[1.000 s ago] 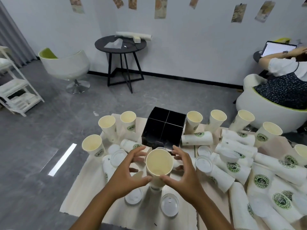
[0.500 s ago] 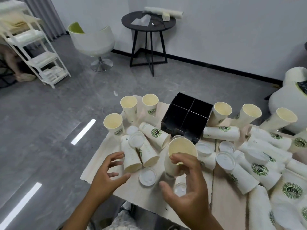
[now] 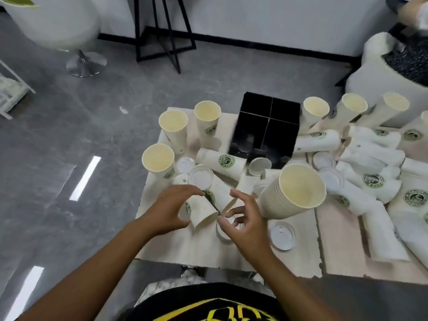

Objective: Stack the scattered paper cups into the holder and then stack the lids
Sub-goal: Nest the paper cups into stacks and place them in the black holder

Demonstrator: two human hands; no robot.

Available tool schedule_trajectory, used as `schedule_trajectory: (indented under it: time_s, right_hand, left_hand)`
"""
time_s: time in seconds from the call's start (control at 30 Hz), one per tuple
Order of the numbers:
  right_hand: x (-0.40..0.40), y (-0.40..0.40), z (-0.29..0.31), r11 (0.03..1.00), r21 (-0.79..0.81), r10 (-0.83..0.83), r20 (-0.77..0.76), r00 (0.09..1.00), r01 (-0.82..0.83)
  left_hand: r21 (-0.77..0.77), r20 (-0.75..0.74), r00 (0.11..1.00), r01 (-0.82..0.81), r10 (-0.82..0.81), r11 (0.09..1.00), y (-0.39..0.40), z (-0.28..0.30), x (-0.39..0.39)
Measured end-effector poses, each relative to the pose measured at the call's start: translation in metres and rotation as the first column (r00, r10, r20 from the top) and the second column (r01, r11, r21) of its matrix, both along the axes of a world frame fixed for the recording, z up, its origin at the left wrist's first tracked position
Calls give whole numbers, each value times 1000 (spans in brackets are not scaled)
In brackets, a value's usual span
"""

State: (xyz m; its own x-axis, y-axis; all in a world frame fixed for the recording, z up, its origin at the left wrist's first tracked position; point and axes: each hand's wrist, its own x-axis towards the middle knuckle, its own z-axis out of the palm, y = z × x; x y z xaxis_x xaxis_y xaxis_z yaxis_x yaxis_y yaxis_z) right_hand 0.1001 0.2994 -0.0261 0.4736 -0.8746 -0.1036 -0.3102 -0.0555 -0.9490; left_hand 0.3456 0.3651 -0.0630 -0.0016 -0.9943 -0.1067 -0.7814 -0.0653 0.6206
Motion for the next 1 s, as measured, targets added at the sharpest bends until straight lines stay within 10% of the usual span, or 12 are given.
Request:
schedule_trajectory:
  time_s: [0.63, 1.0]
  right_hand:
    - [32, -26, -114, 973, 49, -206, -261, 943, 226]
    - [30, -27, -110, 989, -33, -149, -334, 931, 147]
  left_hand:
    - [131, 263, 843, 451, -470, 883, -34, -51, -9]
    - [-135, 79, 969, 241, -232, 961, 3, -35, -7]
